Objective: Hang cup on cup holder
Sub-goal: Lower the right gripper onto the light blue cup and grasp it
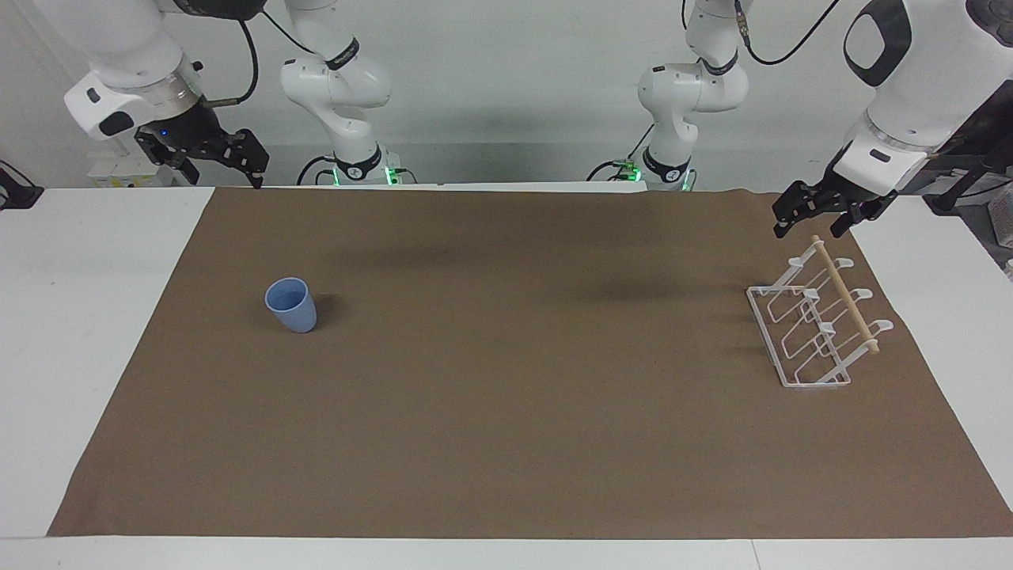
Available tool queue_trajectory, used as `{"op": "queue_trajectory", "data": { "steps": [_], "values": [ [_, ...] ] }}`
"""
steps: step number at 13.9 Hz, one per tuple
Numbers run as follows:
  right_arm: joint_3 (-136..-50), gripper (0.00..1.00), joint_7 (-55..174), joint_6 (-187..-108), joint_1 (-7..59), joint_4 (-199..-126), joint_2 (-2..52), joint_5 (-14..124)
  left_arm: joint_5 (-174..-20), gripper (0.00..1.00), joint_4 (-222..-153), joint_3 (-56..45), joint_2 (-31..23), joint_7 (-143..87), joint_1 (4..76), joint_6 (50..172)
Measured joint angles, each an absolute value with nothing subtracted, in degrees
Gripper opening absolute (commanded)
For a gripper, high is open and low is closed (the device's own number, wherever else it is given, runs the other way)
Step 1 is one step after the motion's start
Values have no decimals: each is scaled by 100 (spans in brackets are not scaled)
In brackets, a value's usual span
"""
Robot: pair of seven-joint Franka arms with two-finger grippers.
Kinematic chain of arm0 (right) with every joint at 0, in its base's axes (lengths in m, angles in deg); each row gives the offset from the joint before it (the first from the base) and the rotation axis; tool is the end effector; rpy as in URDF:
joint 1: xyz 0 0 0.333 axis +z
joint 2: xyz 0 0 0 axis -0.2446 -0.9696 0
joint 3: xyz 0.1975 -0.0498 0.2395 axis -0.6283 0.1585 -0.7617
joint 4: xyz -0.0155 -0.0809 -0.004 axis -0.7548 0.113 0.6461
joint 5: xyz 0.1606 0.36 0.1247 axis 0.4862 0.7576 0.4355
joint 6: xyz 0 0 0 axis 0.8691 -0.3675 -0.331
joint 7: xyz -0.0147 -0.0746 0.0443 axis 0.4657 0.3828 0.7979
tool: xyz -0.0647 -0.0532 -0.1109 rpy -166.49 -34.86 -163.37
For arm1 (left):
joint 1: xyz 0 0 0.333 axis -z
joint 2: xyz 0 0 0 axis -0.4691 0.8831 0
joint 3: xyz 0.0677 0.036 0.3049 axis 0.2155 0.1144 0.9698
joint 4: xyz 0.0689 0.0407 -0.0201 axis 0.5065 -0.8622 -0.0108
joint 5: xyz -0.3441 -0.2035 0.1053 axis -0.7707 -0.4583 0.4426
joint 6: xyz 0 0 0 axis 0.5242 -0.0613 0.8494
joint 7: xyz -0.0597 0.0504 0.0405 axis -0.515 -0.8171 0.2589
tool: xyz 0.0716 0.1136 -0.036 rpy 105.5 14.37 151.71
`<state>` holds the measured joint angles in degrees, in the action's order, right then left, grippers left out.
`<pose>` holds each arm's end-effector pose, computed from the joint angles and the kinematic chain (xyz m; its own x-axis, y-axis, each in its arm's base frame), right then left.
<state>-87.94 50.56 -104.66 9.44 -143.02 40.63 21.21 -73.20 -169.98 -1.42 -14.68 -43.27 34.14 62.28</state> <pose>0.5381 -0.0317 0.6214 0.9834 -0.0792 -0.1634 -0.0707 -0.9959 0.0572 0.5680 -0.0531 0.5780 0.9958 -0.0871 -0.0296 -0.0865 -0.9960 0.0212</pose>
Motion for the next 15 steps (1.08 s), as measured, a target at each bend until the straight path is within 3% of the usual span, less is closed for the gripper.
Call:
{"op": "queue_trajectory", "data": {
  "steps": [6,8,11,15],
  "values": [
    [-8794,100,5071,-10578,944,-14408,4077,2124,-7320,100,-16999,-141,-1555,-4327,3413,6070],
    [-8793,100,5146,-11274,931,-14950,4207,2129,-7320,100,-16999,-141,-1555,-4327,3413,6068],
    [-8747,100,5518,-12729,894,-16341,4420,2141,-7319,100,-16999,-138,-1555,-4327,3410,6062],
    [-8730,100,6160,-14109,518,-17529,4207,2294,-7319,100,-16999,-153,-1556,-4327,3412,6008]
  ]
}}
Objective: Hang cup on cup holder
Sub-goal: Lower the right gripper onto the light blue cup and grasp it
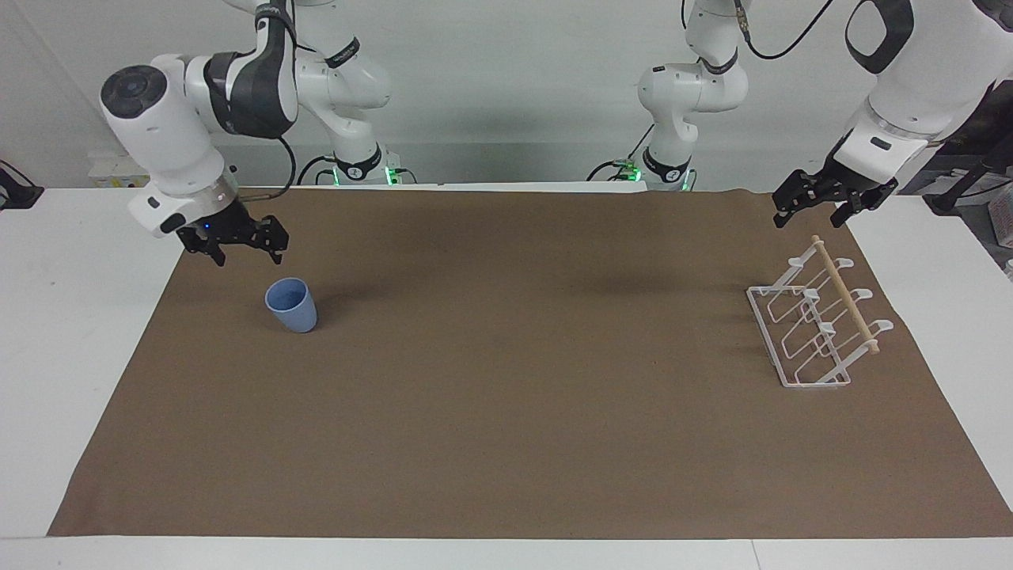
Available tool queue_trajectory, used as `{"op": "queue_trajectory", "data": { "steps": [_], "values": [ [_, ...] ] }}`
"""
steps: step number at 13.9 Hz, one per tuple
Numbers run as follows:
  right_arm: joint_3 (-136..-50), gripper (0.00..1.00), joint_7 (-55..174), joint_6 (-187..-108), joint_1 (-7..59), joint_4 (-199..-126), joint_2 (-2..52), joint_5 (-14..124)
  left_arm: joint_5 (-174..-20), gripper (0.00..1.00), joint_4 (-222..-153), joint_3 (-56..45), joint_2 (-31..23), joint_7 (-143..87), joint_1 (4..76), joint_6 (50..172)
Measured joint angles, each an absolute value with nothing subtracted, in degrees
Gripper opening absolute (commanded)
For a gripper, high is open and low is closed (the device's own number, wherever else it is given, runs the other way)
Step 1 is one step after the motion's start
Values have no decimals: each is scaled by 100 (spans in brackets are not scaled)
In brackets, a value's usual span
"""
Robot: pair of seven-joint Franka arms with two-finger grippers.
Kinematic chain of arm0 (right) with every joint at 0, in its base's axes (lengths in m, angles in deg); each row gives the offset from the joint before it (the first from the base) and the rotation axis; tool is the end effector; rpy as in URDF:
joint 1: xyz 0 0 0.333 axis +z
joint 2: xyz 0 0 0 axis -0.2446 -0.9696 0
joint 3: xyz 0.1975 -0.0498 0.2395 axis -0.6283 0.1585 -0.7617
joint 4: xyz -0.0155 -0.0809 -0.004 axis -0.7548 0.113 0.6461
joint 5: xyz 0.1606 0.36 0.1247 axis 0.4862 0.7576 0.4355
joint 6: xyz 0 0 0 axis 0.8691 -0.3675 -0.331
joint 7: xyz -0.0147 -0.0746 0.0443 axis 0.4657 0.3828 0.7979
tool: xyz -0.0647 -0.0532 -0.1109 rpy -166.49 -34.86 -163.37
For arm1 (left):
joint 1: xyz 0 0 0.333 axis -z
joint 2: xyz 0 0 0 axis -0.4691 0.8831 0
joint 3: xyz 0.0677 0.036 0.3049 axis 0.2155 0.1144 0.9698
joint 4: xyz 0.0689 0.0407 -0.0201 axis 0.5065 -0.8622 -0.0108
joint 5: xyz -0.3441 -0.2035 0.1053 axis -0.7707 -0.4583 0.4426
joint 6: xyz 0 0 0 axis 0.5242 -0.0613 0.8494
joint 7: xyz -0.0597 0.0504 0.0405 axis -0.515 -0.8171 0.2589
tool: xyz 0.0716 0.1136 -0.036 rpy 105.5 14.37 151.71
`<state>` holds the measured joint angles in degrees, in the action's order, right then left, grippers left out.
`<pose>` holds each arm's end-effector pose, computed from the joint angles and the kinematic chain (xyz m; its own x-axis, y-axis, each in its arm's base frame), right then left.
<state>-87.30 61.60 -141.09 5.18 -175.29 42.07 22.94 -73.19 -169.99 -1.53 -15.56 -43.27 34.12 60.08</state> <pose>0.5491 -0.0733 0.4104 0.9962 0.0504 -0.0709 0.0512 -0.9986 0.0103 0.5587 -0.0532 0.5835 0.9946 -0.0894 -0.0528 -0.0884 -0.9959 0.0213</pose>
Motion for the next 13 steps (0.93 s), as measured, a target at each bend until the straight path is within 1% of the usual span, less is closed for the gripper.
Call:
{"op": "queue_trajectory", "data": {
  "steps": [2,4,5,6,7,9,10,11,12,13],
  "values": [
    [-8714,98,6325,-14475,364,-17740,3919,2508,-7319,100,-16999,-144,-1556,-4327,3401,6000],
    [-8722,89,6375,-14723,357,-17823,3670,2542,-7319,100,-16999,-144,-1556,-4327,3379,6000],
    [-8736,82,6440,-14892,365,-17899,3594,2543,-7319,100,-16999,-144,-1556,-4327,3371,5999],
    [-8739,73,6500,-15096,382,-17998,3551,2544,-7319,100,-16999,-144,-1556,-4327,3370,5998],
    [-8739,56,6537,-15248,401,-18086,3528,2544,-7319,100,-16999,-145,-1556,-4327,3369,5997],
    [-8747,25,6573,-15338,410,-18179,3501,2544,-7319,100,-16999,-146,-1556,-4327,3369,5996],
    [-8747,12,6583,-15342,410,-18196,3498,2544,-7319,100,-16999,-146,-1556,-4327,3369,5995],
    [-8747,3,6587,-15342,410,-18205,3497,2544,-7319,100,-16999,-147,-1556,-4327,3369,5993],
    [-8747,0,6588,-15342,410,-18212,3491,2544,-7319,100,-16999,-147,-1556,-4327,3369,5992],
    [-8747,0,6591,-15342,410,-18216,3479,2544,-7319,100,-16999,-147,-1556,-4327,3369,5992]
  ]
}}
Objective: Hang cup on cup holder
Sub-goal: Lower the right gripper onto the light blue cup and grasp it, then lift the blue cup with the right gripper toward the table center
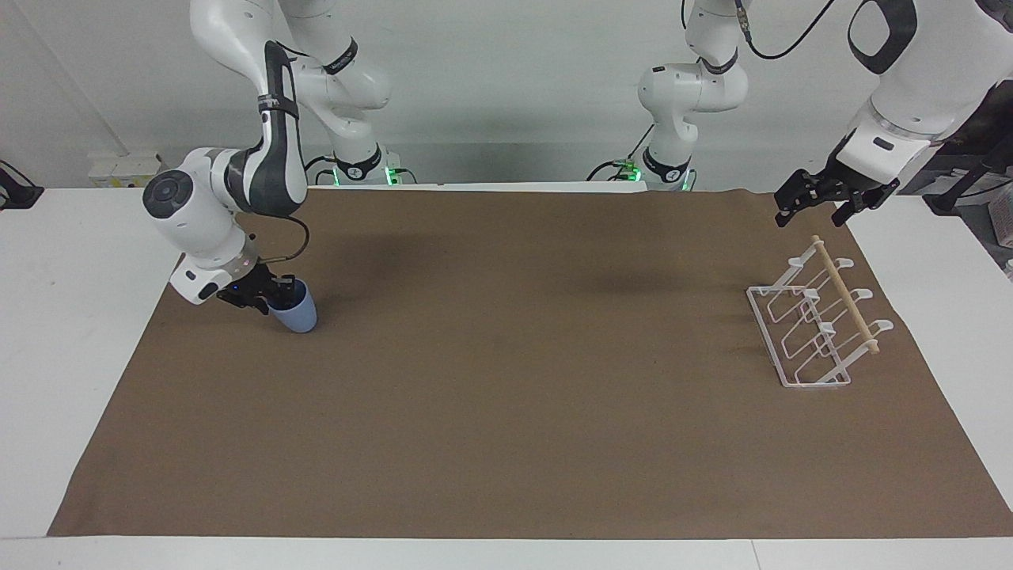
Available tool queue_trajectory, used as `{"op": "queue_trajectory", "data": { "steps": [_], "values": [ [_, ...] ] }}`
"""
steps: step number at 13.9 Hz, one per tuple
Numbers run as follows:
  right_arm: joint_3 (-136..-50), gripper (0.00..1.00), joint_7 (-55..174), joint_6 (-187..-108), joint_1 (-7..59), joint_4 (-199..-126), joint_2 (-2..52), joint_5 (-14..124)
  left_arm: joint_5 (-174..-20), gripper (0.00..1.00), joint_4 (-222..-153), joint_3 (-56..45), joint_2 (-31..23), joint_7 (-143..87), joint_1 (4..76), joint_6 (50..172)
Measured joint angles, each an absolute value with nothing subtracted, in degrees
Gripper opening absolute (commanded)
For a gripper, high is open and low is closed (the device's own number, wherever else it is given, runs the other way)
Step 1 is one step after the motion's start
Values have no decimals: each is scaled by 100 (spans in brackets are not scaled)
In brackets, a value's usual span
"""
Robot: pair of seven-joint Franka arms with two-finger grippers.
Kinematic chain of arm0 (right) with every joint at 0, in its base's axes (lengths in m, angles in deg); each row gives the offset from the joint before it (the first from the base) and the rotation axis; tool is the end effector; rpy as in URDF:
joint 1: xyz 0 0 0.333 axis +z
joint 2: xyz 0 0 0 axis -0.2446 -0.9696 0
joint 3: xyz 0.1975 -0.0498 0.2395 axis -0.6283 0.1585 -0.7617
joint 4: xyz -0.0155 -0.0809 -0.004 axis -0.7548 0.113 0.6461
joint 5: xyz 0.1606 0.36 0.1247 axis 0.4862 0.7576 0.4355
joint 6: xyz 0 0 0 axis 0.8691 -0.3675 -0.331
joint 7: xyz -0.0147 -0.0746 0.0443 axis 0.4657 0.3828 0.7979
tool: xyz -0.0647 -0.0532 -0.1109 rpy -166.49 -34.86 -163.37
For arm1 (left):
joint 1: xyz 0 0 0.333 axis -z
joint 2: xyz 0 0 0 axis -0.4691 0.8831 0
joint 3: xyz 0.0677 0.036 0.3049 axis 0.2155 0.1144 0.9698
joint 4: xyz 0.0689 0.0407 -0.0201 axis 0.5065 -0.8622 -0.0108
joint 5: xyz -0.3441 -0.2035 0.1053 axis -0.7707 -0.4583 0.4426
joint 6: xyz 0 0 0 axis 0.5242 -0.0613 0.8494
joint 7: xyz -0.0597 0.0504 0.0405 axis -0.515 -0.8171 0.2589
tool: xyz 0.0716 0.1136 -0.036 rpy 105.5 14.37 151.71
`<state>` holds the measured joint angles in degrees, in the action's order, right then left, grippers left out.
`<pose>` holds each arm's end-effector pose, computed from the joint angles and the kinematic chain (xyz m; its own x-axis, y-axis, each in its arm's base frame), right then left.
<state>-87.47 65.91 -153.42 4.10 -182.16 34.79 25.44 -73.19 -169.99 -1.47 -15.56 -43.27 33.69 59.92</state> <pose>0.5480 -0.0784 0.3007 0.9916 0.0908 -0.0922 0.0872 -0.9953 -0.0424 0.5587 -0.0484 0.5832 0.9952 -0.0810 -0.0555 -0.0799 -0.9966 0.0213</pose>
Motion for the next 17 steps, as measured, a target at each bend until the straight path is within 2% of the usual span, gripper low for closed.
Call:
{"op": "queue_trajectory", "data": {
  "steps": [3,6,8,11,14,17],
  "values": [
    [-8750,0,6758,-15183,410,-18122,3459,2544,-7319,100,-16999,-139,-1556,-4327,3357,5992],
    [-8836,0,6895,-14019,440,-17360,3468,2650,-7319,100,-16999,-133,-1556,-4327,3349,5992],
    [-8929,0,6878,-13085,586,-16659,3525,3278,-7319,100,-16999,-133,-1556,-4327,3349,5992],
    [-8961,0,6453,-12296,734,-16110,3675,4623,-7319,100,-17000,-139,-1556,-4327,3350,5951],
    [-8965,0,5562,-12355,1112,-16115,3676,5851,-7320,100,-16995,-162,-1559,-4314,3355,5906],
    [-8983,0,4379,-13269,1910,-16386,3671,6976,-7320,100,-16965,-137,-1596,-4135,3342,5922]
  ]
}}
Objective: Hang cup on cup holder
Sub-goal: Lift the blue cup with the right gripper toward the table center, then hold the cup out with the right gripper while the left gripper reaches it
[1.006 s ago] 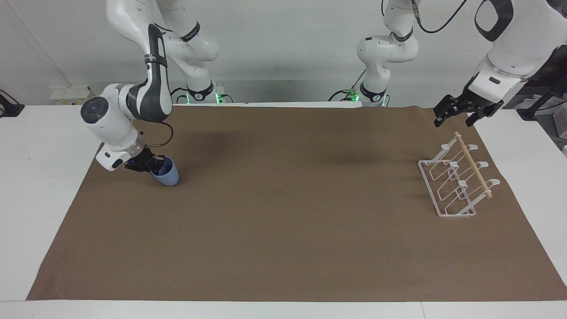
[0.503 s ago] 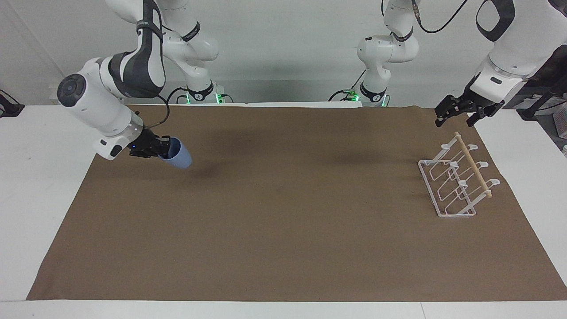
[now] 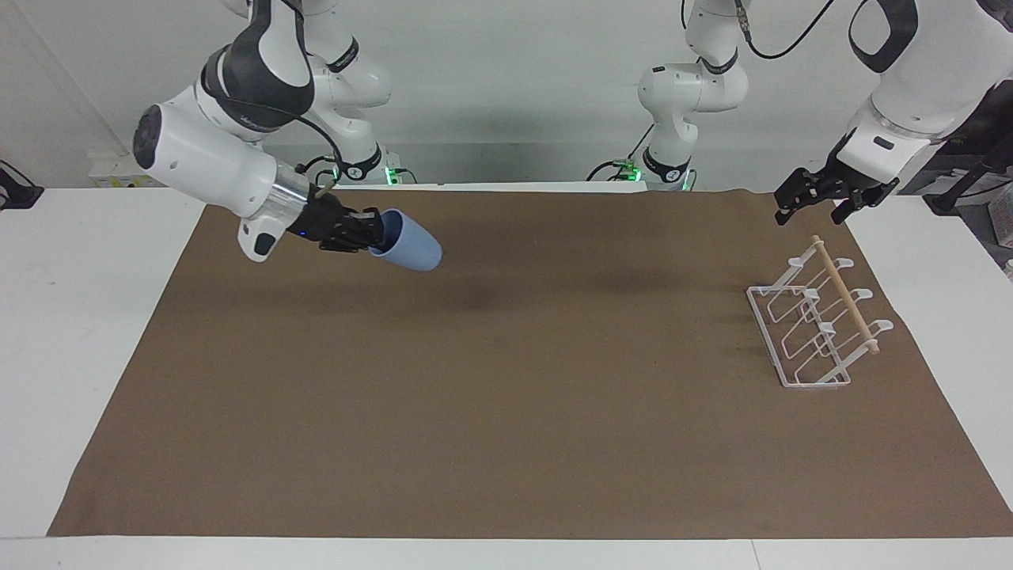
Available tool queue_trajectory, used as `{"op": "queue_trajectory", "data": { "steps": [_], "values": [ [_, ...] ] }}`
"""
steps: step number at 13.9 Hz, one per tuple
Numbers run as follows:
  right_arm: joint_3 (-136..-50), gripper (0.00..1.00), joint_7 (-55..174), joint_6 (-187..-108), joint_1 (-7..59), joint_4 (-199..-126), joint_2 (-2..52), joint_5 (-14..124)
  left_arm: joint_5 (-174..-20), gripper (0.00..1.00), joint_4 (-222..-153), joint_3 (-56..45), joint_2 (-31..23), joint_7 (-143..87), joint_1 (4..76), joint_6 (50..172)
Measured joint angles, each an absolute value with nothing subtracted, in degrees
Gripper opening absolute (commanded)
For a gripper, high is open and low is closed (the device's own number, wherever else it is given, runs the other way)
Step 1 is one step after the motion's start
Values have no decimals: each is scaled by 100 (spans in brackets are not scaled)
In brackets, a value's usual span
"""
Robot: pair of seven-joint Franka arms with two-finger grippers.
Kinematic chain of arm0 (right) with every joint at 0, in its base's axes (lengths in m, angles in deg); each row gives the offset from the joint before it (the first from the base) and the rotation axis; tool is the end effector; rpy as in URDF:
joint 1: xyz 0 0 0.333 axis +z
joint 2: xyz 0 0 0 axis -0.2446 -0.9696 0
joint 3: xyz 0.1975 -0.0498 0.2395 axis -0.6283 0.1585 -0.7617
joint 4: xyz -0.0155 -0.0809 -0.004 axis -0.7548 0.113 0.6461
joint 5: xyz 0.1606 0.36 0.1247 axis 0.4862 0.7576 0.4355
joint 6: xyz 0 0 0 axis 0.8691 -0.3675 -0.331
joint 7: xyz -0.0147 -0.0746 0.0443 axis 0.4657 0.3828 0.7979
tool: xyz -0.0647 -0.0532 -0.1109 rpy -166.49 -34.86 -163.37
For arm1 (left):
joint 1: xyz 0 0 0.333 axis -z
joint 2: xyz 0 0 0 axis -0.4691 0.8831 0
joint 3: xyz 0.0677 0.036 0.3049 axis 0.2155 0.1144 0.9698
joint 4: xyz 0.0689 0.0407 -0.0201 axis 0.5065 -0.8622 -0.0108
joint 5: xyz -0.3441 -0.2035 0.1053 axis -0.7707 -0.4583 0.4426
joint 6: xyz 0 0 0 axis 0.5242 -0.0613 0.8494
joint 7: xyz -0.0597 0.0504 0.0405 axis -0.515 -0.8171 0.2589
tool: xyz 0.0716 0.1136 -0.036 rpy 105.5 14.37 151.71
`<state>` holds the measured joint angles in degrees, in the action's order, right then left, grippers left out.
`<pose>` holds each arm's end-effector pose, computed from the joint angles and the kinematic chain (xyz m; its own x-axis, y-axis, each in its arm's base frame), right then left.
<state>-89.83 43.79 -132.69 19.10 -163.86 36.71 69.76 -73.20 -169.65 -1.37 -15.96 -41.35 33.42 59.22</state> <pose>0.5757 0.1755 0.4758 0.9596 -0.0990 -0.2633 -0.2520 -0.7185 -0.6482 0.5559 -0.0445 0.5890 0.9976 -0.0414 -0.0555 -0.0403 -0.9990 0.0198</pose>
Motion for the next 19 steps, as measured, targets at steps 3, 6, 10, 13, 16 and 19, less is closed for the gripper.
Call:
{"op": "queue_trajectory", "data": {
  "steps": [3,6,10,13,16,19],
  "values": [
    [-8997,0,3801,-14305,2647,-16950,3741,7807,-7400,100,-17288,-168,-1740,-3367,3363,5932],
    [-8999,0,3741,-15137,3177,-17471,3794,8729,-8051,100,-17997,-247,-1922,-1536,3662,6389],
    [-8993,0,3613,-15653,3474,-17670,3826,9290,-9300,100,-18685,-287,-1929,1367,4284,7448],
    [-8985,0,3482,-15662,3489,-17694,3845,9312,-10062,100,-18983,-301,-1912,2599,4726,7931],
    [-8973,0,3460,-15662,3489,-17706,3846,9317,-10552,100,-19049,-300,-1795,3387,4941,8438],
    [-8968,0,3458,-15662,3488,-17710,3846,9322,-10852,100,-19056,-299,-1640,4072,5226,8929]
  ]
}}
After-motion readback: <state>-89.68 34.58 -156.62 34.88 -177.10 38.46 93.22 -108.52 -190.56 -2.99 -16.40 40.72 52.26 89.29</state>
